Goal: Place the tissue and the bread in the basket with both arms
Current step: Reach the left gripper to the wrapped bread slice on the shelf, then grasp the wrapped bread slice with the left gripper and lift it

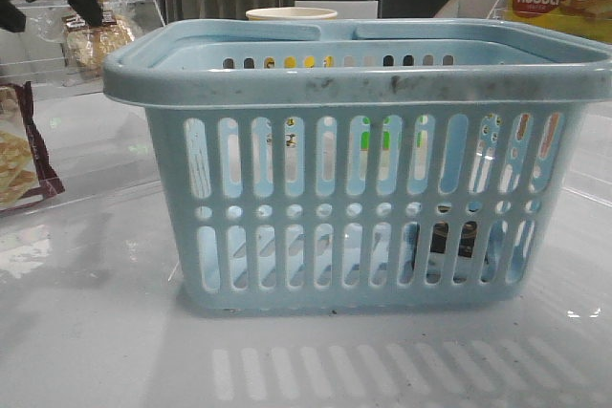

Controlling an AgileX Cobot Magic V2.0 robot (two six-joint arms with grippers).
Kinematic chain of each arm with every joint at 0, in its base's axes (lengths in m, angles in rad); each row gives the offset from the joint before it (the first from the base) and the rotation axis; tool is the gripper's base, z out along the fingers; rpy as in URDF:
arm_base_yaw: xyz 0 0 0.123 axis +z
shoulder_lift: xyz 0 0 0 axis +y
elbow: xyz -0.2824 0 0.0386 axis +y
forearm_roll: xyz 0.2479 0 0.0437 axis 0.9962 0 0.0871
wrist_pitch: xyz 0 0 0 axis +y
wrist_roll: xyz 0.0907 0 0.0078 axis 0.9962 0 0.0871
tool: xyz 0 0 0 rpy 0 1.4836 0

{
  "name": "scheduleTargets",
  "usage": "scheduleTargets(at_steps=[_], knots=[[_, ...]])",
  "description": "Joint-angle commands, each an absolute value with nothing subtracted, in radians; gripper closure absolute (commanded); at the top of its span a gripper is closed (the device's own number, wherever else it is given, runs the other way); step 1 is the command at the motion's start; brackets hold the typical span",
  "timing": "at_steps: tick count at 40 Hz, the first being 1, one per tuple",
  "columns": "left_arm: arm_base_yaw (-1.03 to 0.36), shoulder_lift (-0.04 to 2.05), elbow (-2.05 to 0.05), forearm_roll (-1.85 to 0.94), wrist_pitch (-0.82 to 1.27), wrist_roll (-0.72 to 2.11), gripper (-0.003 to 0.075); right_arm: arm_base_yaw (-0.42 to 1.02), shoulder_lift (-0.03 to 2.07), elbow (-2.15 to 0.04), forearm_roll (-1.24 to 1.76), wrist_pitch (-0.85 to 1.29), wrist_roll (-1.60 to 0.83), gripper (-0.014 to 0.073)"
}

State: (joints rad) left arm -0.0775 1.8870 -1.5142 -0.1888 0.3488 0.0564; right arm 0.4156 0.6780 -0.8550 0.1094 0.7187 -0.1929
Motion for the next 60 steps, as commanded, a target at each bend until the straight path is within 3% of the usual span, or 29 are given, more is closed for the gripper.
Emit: scheduleTargets(at_steps=[1, 10, 14, 26, 30, 50, 60], knots=[[-0.081, 1.877, -1.575, -0.230, 0.266, 0.055, 0.0088, 0.416, 0.676, -0.880, 0.109, 0.646, -0.202, 0.0034], [-0.082, 1.921, -1.590, -0.237, 0.178, 0.055, 0.0097, 0.416, 0.676, -0.880, 0.109, 0.646, -0.202, 0.0034], [-0.082, 1.922, -1.590, -0.237, 0.137, 0.055, 0.0185, 0.416, 0.676, -0.880, 0.109, 0.647, -0.202, 0.0034], [-0.082, 1.922, -1.590, -0.237, 0.123, 0.055, 0.0552, 0.416, 0.676, -0.880, 0.109, 0.647, -0.202, 0.0034], [-0.082, 1.916, -1.590, -0.237, 0.140, 0.055, 0.0630, 0.416, 0.676, -0.880, 0.109, 0.647, -0.202, 0.0034], [-0.093, 1.654, -1.590, -0.229, 0.387, 0.111, 0.0629, 0.416, 0.676, -0.880, 0.109, 0.647, -0.202, 0.0034], [-0.230, 1.476, -1.590, -0.229, 0.613, 0.310, 0.0630, 0.416, 0.676, -0.880, 0.109, 0.647, -0.202, 0.0034]])
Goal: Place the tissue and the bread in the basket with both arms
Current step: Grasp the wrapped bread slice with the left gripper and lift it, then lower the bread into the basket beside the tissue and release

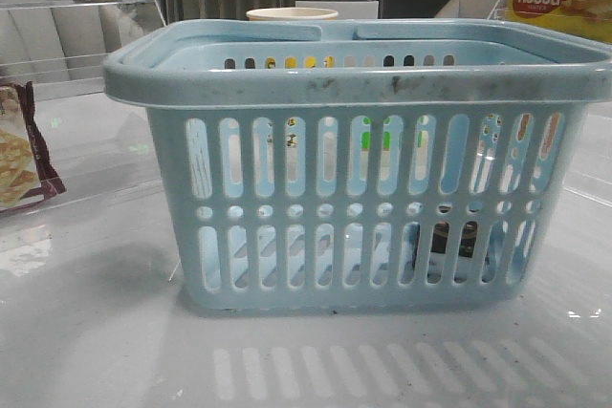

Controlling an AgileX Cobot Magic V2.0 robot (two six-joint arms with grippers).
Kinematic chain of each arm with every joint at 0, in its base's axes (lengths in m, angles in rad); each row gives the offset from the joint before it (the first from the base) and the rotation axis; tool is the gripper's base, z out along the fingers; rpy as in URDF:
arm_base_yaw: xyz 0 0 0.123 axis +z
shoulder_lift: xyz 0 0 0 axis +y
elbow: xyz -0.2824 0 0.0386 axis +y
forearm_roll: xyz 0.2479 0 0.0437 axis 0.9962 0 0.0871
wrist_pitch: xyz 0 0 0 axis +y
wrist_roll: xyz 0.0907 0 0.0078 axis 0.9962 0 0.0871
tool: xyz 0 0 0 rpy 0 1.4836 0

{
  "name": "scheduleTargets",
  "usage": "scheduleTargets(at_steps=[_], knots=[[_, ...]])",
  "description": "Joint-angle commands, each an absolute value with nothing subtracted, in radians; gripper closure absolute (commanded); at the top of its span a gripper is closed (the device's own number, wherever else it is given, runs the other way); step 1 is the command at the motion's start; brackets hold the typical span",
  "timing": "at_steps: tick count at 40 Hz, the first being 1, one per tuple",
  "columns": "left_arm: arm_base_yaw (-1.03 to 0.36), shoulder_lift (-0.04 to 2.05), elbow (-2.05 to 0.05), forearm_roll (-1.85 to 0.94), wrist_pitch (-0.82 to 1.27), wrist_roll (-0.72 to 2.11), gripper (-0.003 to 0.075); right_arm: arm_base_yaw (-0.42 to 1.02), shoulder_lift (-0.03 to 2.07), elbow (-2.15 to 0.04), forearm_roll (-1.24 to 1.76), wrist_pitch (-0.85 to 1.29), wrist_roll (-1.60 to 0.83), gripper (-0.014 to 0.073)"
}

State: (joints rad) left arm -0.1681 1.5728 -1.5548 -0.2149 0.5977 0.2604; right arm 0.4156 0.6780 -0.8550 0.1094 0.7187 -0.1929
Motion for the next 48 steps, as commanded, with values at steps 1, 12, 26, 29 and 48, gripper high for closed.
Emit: scheduleTargets(at_steps=[1, 12, 26, 29, 48], knots=[[-0.255, 1.466, -1.590, -0.229, 0.633, 0.324, 0.0630, 0.416, 0.676, -0.880, 0.109, 0.647, -0.202, 0.0034], [-0.498, 1.470, -1.590, -0.229, 0.715, 0.345, 0.0629, 0.416, 0.676, -0.880, 0.109, 0.647, -0.202, 0.0034], [-0.619, 1.623, -1.590, -0.229, 0.721, 0.345, 0.0629, 0.416, 0.676, -0.880, 0.109, 0.647, -0.202, 0.0034], [-0.619, 1.655, -1.590, -0.229, 0.728, 0.345, 0.0628, 0.416, 0.676, -0.880, 0.109, 0.647, -0.202, 0.0034], [-0.619, 1.612, -1.590, -0.237, 0.762, 0.345, 0.0244, 0.416, 0.676, -0.880, 0.109, 0.647, -0.202, 0.0034]])
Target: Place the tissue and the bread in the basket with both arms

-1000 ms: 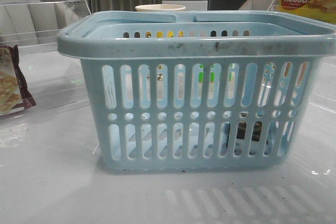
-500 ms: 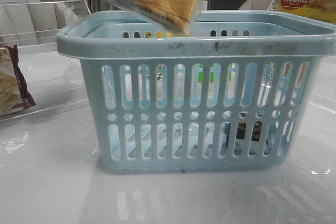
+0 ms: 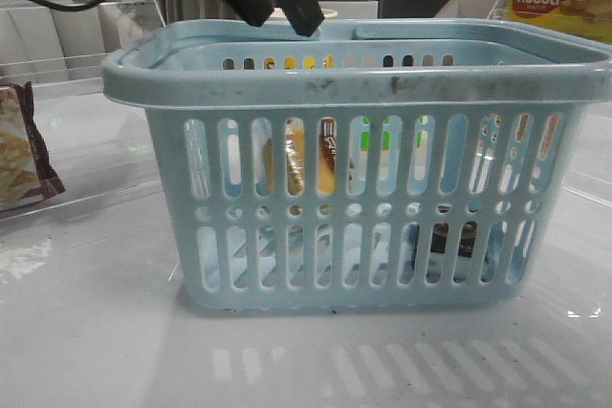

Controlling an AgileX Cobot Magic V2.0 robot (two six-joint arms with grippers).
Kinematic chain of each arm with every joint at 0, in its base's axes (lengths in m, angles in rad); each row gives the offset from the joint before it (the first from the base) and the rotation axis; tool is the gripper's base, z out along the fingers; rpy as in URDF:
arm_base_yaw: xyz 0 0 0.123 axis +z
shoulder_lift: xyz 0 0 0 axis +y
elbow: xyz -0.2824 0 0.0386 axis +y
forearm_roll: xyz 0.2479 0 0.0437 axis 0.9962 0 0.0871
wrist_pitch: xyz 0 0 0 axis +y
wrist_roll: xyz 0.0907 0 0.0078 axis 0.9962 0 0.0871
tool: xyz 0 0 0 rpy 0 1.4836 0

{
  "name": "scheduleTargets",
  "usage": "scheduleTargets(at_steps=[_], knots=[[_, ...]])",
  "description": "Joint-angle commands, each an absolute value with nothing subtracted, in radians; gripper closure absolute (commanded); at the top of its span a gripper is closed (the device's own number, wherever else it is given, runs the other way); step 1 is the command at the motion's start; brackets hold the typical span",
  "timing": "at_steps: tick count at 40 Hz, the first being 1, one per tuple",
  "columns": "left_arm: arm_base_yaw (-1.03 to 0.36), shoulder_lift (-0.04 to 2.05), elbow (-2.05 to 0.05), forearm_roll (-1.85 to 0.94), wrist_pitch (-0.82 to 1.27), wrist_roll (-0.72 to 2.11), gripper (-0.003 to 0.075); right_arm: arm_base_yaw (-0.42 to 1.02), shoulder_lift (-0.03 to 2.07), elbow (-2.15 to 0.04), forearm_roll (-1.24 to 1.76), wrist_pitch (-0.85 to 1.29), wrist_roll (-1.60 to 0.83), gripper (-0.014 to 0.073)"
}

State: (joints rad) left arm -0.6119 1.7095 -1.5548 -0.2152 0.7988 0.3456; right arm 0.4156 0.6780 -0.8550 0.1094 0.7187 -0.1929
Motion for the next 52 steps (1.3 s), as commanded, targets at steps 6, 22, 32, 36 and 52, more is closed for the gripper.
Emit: scheduleTargets(at_steps=[6, 22, 32, 36, 52], knots=[[-0.619, 1.518, -1.586, -0.240, 0.800, 0.343, 0.0244, 0.416, 0.676, -0.880, 0.109, 0.647, -0.202, 0.0034], [-0.619, 1.142, -1.321, -0.257, 0.729, 0.343, 0.0244, 0.416, 0.676, -0.880, 0.109, 0.647, -0.202, 0.0034], [-0.619, 0.916, -1.118, -0.257, 0.703, 0.343, 0.0244, 0.416, 0.676, -0.880, 0.109, 0.647, -0.202, 0.0034], [-0.619, 0.823, -1.037, -0.257, 0.701, 0.343, 0.0244, 0.416, 0.676, -0.880, 0.109, 0.647, -0.202, 0.0034], [-0.619, 0.501, -0.779, -0.257, 0.707, 0.343, 0.0244, 0.416, 0.676, -0.880, 0.109, 0.647, -0.202, 0.0034]])
